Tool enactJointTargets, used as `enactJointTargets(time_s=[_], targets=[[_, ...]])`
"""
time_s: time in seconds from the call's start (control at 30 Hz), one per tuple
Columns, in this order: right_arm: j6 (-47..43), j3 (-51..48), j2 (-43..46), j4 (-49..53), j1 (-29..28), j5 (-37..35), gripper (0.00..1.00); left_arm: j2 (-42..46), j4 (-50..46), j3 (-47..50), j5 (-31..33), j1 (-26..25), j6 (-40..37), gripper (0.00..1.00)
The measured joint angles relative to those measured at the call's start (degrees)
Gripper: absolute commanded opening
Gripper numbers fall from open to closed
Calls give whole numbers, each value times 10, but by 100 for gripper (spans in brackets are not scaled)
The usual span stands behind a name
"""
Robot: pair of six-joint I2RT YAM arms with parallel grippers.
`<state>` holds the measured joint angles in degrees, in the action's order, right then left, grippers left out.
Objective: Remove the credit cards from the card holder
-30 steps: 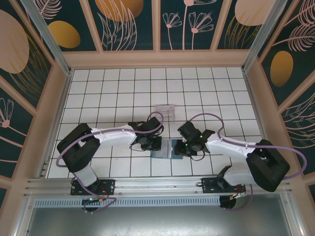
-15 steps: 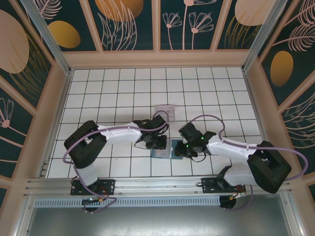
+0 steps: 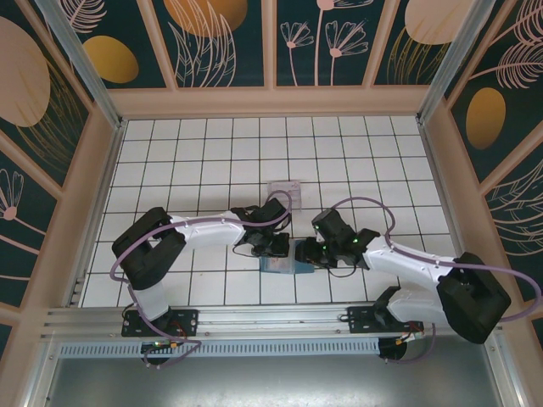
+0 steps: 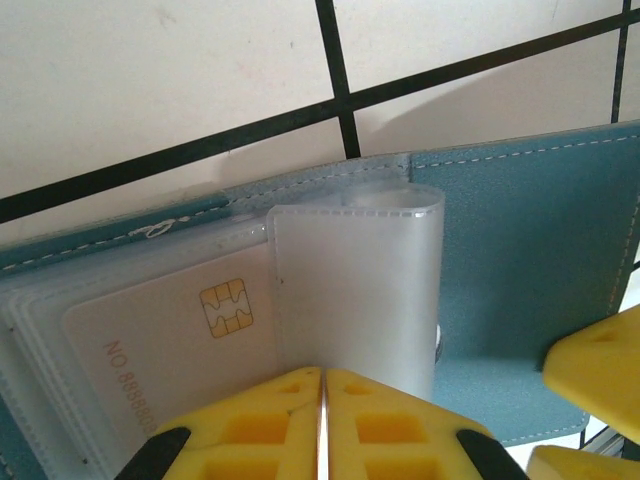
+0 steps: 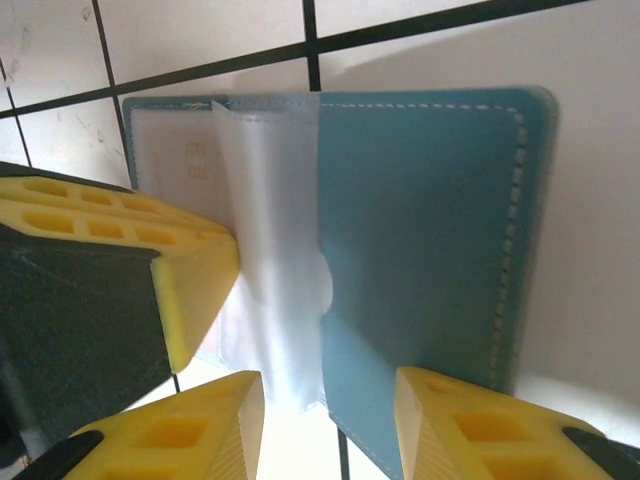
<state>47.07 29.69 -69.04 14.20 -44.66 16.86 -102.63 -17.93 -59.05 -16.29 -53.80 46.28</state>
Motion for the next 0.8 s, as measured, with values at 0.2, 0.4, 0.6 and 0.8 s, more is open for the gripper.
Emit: enactJointTargets(time_s=[0.2,0.4,0.6,0.8], targets=[[0,-2,-30,-33,0,19,39,0,8,2,0,0,0,11],[0,-2,-63,-57,0,30,40,0,15,5,0,0,1,11],[0,-9,-75,-70,0,28,33,0,19,8,-2,0,3,11],[0,-15,-75,-78,0,27,29,9,17,8,18,0,5,13]])
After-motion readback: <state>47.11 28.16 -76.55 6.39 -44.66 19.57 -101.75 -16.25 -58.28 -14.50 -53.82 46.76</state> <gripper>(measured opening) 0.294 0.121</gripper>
